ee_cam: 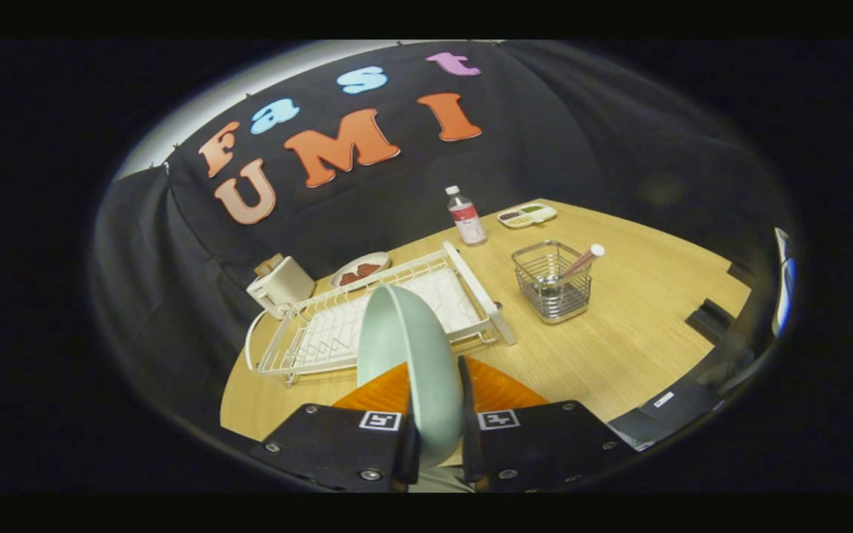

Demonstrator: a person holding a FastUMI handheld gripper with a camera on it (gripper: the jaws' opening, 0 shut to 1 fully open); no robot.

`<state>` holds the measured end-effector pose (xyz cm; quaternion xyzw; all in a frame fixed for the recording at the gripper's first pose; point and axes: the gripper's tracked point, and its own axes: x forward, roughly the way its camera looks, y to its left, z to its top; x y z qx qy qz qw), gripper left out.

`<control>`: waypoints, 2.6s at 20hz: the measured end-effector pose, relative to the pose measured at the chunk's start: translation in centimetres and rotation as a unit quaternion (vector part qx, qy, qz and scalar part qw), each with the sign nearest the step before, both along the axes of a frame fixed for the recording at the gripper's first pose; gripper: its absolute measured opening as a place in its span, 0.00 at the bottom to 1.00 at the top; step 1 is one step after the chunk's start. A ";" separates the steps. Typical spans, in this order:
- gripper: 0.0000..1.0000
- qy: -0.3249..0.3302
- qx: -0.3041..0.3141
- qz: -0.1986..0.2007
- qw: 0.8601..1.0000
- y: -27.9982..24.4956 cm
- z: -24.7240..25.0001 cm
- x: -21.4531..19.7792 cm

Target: Take the plate from the dish rack, then take the spoon from the basket and place it into the plate.

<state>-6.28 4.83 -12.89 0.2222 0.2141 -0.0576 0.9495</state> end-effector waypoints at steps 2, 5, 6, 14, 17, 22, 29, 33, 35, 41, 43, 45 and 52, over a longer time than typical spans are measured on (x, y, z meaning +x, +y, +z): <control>0.23 0.009 0.033 0.004 0.999 0.9 -1.8 -0.3; 0.23 0.011 0.074 0.003 0.997 1.8 -3.2 -0.5; 0.23 0.014 0.079 0.002 0.997 1.9 -3.7 -0.5; 0.23 0.031 0.115 0.003 0.993 3.1 -6.8 -0.8; 0.23 0.035 0.126 0.001 0.991 3.4 -7.3 -0.5; 0.29 0.042 0.083 -0.019 0.996 1.7 -8.2 -0.5; 0.39 0.025 0.051 -0.041 0.998 0.3 -7.1 -0.3; 0.68 0.006 -0.004 -0.050 0.999 -0.9 -5.6 -0.2; 0.84 -0.009 -0.028 -0.054 0.998 -1.7 -4.4 -0.1; 0.98 -0.059 -0.106 -0.083 0.989 -5.8 -1.4 0.3; 0.98 -0.074 -0.141 -0.094 0.983 -7.3 -0.8 0.8; 0.98 -0.088 -0.166 -0.100 0.977 -8.7 0.1 1.5; 0.98 -0.145 -0.220 -0.143 0.954 -14.5 3.4 5.0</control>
